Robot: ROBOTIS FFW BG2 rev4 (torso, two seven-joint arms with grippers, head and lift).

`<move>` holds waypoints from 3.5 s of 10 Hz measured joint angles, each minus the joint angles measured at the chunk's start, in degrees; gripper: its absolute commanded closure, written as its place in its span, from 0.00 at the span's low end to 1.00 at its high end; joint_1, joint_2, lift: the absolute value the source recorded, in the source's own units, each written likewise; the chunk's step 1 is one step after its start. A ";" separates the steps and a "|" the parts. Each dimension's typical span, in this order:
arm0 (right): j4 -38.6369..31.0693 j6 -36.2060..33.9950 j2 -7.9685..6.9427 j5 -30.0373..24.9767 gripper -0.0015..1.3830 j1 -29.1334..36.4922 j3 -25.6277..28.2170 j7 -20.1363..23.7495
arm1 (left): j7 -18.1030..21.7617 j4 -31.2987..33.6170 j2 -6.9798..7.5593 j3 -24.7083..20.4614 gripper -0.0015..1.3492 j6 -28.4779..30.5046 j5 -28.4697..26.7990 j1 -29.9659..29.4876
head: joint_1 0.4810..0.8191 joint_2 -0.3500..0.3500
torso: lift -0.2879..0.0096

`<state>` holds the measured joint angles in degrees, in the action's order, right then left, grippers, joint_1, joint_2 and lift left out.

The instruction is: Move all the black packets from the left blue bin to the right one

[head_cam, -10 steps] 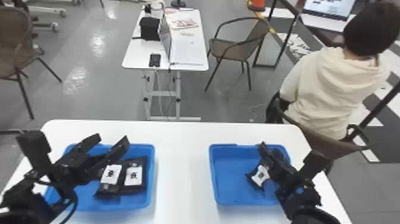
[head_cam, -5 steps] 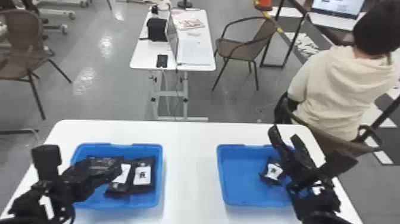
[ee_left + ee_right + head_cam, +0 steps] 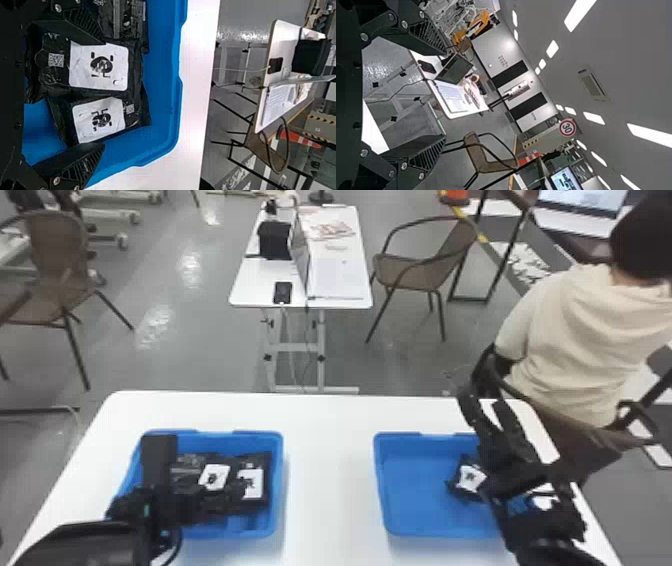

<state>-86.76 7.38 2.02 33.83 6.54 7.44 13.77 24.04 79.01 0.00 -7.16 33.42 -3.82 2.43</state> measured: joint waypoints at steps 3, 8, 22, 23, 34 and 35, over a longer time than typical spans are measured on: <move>0.91 0.00 0.01 1.95 0.21 0.11 -0.32 1.31 | -3.40 -4.96 0.00 2.48 0.12 2.44 -3.47 3.25 | 0.63 0.38 | 0.97; 1.57 0.00 0.03 3.90 0.21 0.52 -0.48 1.80 | -5.06 -10.65 1.13 5.00 0.66 3.13 -5.32 6.41 | 0.63 0.39 | 0.97; 3.80 -8.92 1.64 6.36 0.21 -5.58 -6.98 9.01 | 18.59 -0.26 2.60 16.08 0.88 -16.52 4.26 8.49 | 0.63 0.28 | 0.97; 4.22 -9.17 1.67 6.37 0.21 -6.54 -8.18 9.22 | 20.07 -1.66 1.86 16.96 0.88 -17.00 4.79 9.96 | 0.63 0.28 | 0.97; 6.85 -13.58 0.82 4.25 0.84 -10.69 -14.99 9.62 | 21.16 -6.33 0.43 21.38 0.88 -17.44 8.13 13.30 | 0.63 0.33 | 0.97; 6.99 -13.90 0.80 3.87 0.85 -10.87 -14.99 9.43 | 21.14 -6.33 0.38 21.42 0.88 -17.49 8.20 13.36 | 0.63 0.33 | 0.97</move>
<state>-79.76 -6.52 2.82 37.70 -4.33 -7.55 23.20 45.18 72.68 0.38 14.25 15.93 4.38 15.79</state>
